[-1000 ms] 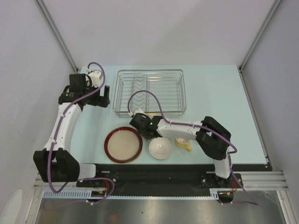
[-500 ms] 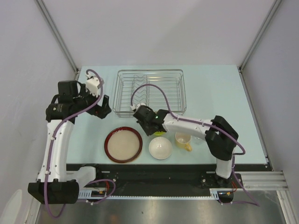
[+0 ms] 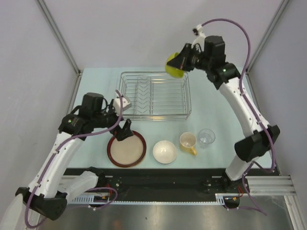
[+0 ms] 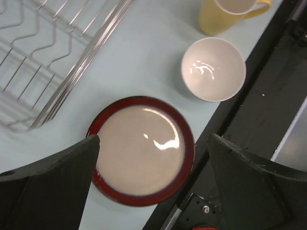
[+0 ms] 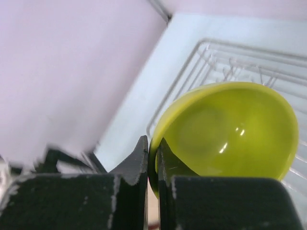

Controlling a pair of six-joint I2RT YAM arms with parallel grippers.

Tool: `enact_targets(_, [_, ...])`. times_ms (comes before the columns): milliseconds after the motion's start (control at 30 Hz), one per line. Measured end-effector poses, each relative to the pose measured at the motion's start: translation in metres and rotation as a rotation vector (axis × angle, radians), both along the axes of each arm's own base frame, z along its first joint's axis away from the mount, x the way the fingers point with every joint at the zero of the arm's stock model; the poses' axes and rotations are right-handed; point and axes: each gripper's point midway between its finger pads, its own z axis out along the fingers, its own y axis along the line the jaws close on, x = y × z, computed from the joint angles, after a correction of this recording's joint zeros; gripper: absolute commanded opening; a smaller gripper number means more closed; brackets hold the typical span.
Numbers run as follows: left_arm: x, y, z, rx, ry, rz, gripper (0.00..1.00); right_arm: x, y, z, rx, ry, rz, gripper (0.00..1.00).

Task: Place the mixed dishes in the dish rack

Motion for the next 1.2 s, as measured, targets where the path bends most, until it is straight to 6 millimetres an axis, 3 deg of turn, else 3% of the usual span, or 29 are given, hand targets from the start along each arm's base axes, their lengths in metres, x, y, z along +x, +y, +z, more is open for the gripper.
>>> enact_targets(67, [-0.007, -0.021, -0.004, 0.008, -0.005, -0.064, 1.0, 0.037, -0.016, 0.002, 0.097, 0.039, -0.029, 0.0])
enact_targets(133, [-0.012, -0.043, -0.013, 0.031, -0.001, -0.121, 1.0, 0.071, -0.014, -0.007, 0.201, 0.098, -0.01, 0.0])
enact_targets(200, [-0.012, -0.063, -0.024, 0.052, 0.023, -0.158, 1.0, 0.093, -0.001, -0.032, 0.272, 0.186, 0.03, 0.0])
enact_targets(300, [-0.004, -0.081, -0.046, 0.09, 0.067, -0.165, 1.0, 0.106, 0.019, -0.073, 0.33, 0.331, 0.085, 0.0])
enact_targets(367, [-0.001, -0.089, -0.064, 0.121, 0.095, -0.166, 1.0, 0.109, 0.025, -0.086, 0.354, 0.392, 0.105, 0.0])
enact_targets(433, [-0.001, -0.096, -0.083, 0.15, 0.128, -0.177, 1.0, 0.105, 0.029, -0.088, 0.376, 0.425, 0.132, 0.0])
enact_targets(567, [-0.002, -0.106, -0.109, 0.176, 0.176, -0.196, 1.0, 0.099, 0.027, -0.063, 0.422, 0.371, 0.191, 0.0])
enact_targets(733, [0.005, -0.117, -0.131, 0.176, 0.207, -0.205, 1.0, 0.1, 0.018, -0.041, 0.472, 0.325, 0.227, 0.0])
enact_targets(1033, [0.005, -0.132, -0.166, 0.172, 0.288, -0.237, 1.0, 0.101, 0.012, -0.035, 0.486, 0.313, 0.241, 0.0])
enact_targets(1200, [-0.005, -0.133, -0.176, 0.175, 0.321, -0.261, 0.89, 0.101, 0.012, -0.036, 0.485, 0.313, 0.242, 0.0])
